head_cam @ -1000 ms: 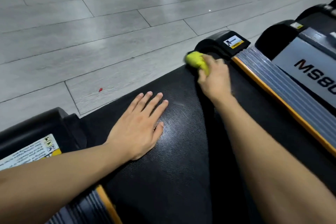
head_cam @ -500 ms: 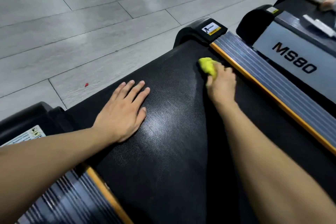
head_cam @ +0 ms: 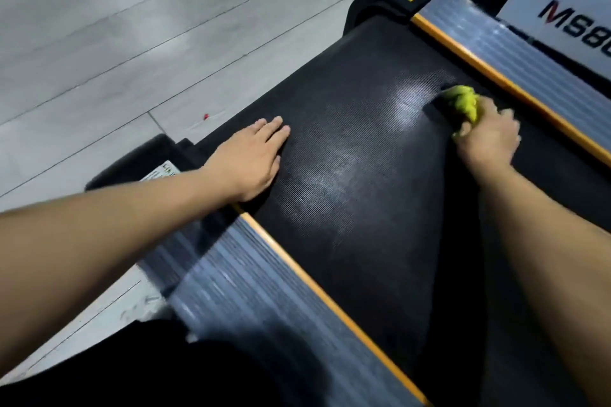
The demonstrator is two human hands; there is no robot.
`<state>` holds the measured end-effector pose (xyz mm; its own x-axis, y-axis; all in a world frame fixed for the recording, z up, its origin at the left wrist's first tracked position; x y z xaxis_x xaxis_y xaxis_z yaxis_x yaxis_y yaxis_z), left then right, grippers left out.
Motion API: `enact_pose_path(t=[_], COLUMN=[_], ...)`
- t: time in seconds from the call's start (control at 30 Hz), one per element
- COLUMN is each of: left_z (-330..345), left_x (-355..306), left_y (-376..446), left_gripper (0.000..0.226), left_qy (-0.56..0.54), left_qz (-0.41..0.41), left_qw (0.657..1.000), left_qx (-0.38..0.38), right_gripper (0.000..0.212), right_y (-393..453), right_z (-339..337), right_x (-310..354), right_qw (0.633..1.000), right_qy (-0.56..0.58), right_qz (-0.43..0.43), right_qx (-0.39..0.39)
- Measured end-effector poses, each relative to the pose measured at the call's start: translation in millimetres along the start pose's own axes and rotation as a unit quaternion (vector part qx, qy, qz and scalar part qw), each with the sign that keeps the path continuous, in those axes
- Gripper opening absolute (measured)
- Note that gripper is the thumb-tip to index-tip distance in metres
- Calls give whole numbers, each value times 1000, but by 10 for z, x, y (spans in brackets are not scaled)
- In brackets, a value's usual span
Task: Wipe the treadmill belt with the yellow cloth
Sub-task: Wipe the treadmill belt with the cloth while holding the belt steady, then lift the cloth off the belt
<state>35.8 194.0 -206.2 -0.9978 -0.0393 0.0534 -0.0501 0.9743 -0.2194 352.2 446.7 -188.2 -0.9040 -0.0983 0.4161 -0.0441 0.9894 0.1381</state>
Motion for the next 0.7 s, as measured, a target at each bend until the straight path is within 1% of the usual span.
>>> enact_pose_path(t=[0.03, 0.07, 0.13, 0.2, 0.23, 0.3, 0.4, 0.43, 0.5, 0.57, 0.6, 0.63, 0.67, 0.7], left_z=[-6, -18, -72, -115, -134, -186, -231, -257, -366, -497, -527, -514, -491, -441], left_x=[43, 77, 118, 138, 140, 142, 165, 163, 110, 60, 42, 10, -50, -134], left_y=[-5, -13, -62, -150, -201, -302, -436, -475, -562, -662, -718, -779, -852, -922], left_gripper=[57, 56, 54, 53, 53, 52, 46, 44, 38, 30, 29, 32, 37, 41], left_qy=[-23, -48, -85, -109, -114, -99, -56, -42, -31, -54, -86, -135, -213, -319], left_qz=[-1, -6, -28, -56, -69, -77, -69, -67, -69, -115, -154, -187, -216, -236], left_qw=[1000, 999, 996, 992, 990, 991, 996, 997, 997, 992, 984, 971, 947, 908], left_qx=[13, 20, 22, 31, 36, 37, 25, 17, 4, 10, 32, 67, 102, 138], right_gripper=[48, 48, 50, 53, 55, 58, 62, 61, 61, 62, 63, 63, 62, 60], right_y=[-106, -293, -880, -1619, -1957, -2408, -2733, -2786, -2819, -2785, -2760, -2743, -2743, -2768], right_z=[8, 51, 226, 406, 427, 405, 321, 292, 258, 223, 181, 123, 48, -44], right_x=[68, 248, 763, 1264, 1455, 1632, 1578, 1545, 1516, 1524, 1522, 1515, 1510, 1515], right_qw=[1000, 1000, 992, 968, 953, 928, 895, 888, 889, 897, 901, 903, 903, 901], right_qy=[11, 14, 29, 66, 88, 124, 138, 147, 165, 213, 251, 293, 332, 364], right_qz=[0, -22, -110, -209, -245, -286, -326, -330, -309, -251, -209, -166, -130, -107], right_qx=[2, 14, 61, 126, 153, 206, 270, 284, 296, 294, 285, 266, 239, 209])
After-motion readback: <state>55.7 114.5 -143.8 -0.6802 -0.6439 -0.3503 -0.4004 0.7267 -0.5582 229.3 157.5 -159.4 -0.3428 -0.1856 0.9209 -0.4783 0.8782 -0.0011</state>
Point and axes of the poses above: each hand's wrist, its own y-axis towards the middle knuckle, its own z-axis out of the palm, x = y × z, the point moved 7 cm from there along y, towards the middle knuckle, and after that the axes turned 15 degrees about y, right-handed, at the moved point
